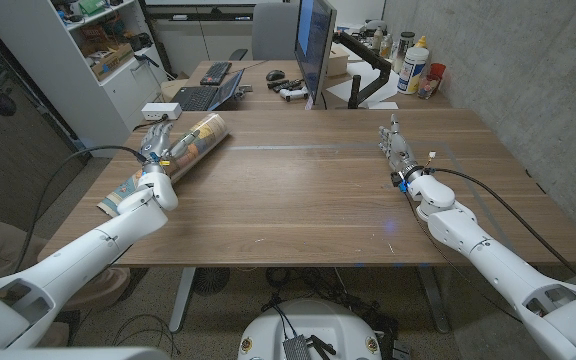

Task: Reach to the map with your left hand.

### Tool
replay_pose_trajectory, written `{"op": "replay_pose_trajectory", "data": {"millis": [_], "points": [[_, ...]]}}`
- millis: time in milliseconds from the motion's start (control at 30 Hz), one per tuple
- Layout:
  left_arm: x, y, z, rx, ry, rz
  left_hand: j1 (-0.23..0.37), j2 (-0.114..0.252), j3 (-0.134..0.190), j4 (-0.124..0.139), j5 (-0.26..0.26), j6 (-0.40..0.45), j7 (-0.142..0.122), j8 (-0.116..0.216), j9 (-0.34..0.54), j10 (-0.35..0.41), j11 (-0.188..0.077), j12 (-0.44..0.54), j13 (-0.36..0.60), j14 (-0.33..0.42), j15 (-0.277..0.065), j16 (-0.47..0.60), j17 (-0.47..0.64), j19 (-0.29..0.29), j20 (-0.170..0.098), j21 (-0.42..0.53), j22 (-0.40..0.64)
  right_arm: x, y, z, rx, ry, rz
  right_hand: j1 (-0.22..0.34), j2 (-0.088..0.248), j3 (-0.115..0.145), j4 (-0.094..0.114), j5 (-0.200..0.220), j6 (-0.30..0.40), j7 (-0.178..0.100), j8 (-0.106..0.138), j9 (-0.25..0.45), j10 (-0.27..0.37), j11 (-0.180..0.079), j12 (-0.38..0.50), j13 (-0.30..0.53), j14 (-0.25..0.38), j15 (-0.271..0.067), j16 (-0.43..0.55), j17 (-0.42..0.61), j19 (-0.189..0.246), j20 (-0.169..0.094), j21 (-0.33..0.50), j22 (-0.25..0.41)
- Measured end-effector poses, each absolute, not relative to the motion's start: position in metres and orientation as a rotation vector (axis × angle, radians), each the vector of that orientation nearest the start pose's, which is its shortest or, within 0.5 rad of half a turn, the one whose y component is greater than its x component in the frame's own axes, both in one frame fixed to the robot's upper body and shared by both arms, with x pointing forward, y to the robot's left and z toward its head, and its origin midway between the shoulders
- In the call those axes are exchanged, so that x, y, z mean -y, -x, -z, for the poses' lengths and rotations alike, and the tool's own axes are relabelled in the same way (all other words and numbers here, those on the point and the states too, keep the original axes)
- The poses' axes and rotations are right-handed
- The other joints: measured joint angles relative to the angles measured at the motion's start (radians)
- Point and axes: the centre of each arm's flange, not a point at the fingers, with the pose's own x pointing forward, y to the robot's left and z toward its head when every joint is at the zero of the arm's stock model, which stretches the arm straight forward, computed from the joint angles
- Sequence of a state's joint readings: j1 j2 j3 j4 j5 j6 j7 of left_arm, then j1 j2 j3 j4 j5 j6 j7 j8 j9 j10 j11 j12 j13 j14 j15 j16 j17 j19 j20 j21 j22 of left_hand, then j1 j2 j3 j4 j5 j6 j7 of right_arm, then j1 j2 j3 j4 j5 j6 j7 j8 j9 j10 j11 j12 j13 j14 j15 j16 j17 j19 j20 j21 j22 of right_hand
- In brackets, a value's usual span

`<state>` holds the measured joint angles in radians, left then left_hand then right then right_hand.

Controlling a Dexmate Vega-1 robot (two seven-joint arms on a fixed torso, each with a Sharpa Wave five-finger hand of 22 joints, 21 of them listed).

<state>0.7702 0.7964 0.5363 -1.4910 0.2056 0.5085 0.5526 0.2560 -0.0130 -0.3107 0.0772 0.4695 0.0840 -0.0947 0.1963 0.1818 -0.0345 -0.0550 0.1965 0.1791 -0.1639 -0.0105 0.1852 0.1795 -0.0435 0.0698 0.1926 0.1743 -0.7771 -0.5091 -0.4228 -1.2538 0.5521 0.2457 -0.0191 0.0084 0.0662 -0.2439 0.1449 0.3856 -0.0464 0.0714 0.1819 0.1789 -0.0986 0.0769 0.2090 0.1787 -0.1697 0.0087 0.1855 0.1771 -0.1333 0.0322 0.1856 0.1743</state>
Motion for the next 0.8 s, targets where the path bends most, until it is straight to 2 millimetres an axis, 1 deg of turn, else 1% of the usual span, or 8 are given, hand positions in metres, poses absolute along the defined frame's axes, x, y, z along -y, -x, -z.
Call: {"op": "replay_pose_trajectory", "data": {"millis": [800], "points": [[-0.4095, -0.6383, 0.0058, 0.286, -1.09, -0.694, 0.0, 0.0, 0.0, 0.0, 0.0, 0.004, 0.004, 0.0, 0.0, 0.0, 0.0, 0.0, 0.0, 0.0, 0.0, 0.0, 0.0, 0.004, -0.004, 0.0, 0.0, 0.2823, -0.6657, 0.0222, 0.559, 0.074, -0.173, 0.0, 0.0, 0.0, 0.0, 0.0, 0.0, 0.0, 0.0, 0.0, 0.0, 0.0, 0.0, 0.0, 0.0, 0.0, 0.0, 0.0, 0.0, 0.0, 0.0, 0.0]]}}
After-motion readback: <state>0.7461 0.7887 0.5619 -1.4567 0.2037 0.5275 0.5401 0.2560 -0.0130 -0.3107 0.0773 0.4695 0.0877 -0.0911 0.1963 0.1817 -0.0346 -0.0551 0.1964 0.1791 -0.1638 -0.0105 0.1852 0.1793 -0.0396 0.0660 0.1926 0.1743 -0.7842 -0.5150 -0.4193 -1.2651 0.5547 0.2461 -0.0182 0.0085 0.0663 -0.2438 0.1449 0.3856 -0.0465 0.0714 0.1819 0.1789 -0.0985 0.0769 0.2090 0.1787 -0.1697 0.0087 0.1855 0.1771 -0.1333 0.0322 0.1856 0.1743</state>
